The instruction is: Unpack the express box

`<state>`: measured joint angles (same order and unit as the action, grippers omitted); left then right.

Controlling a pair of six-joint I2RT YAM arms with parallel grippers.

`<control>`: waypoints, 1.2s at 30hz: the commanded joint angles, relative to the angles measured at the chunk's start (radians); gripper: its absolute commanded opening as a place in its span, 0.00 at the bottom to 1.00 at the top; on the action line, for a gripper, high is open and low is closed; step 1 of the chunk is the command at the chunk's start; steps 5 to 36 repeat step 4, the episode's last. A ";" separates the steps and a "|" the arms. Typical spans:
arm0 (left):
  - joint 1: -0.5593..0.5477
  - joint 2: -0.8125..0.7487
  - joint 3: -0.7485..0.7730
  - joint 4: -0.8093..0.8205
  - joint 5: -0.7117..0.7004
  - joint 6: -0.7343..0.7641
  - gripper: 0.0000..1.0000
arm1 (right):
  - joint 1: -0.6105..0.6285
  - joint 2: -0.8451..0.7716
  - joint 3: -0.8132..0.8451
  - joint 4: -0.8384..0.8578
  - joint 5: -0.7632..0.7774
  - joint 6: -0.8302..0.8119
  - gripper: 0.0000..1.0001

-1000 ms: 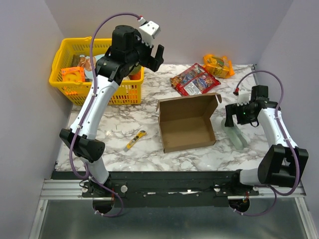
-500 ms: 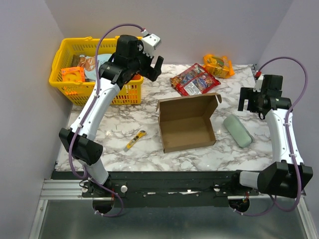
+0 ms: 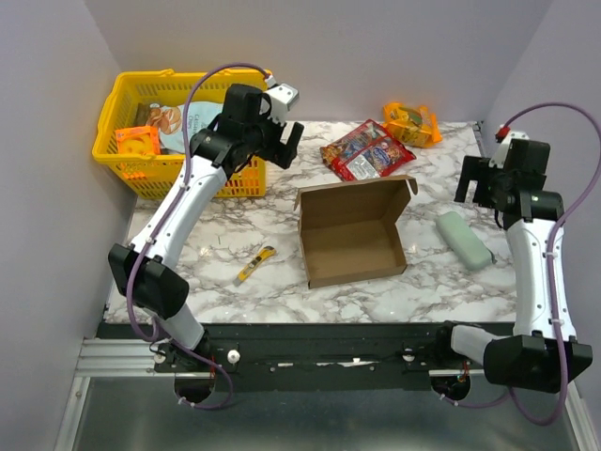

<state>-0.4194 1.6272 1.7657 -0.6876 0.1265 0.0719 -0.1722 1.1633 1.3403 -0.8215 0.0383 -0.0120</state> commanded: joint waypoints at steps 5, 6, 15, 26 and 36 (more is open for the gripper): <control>0.037 -0.142 -0.136 0.062 -0.228 -0.064 0.99 | -0.006 0.038 0.192 0.015 -0.034 0.086 1.00; 0.037 -0.142 -0.136 0.062 -0.228 -0.064 0.99 | -0.006 0.038 0.192 0.015 -0.034 0.086 1.00; 0.037 -0.142 -0.136 0.062 -0.228 -0.064 0.99 | -0.006 0.038 0.192 0.015 -0.034 0.086 1.00; 0.037 -0.142 -0.136 0.062 -0.228 -0.064 0.99 | -0.006 0.038 0.192 0.015 -0.034 0.086 1.00; 0.037 -0.142 -0.136 0.062 -0.228 -0.064 0.99 | -0.006 0.038 0.192 0.015 -0.034 0.086 1.00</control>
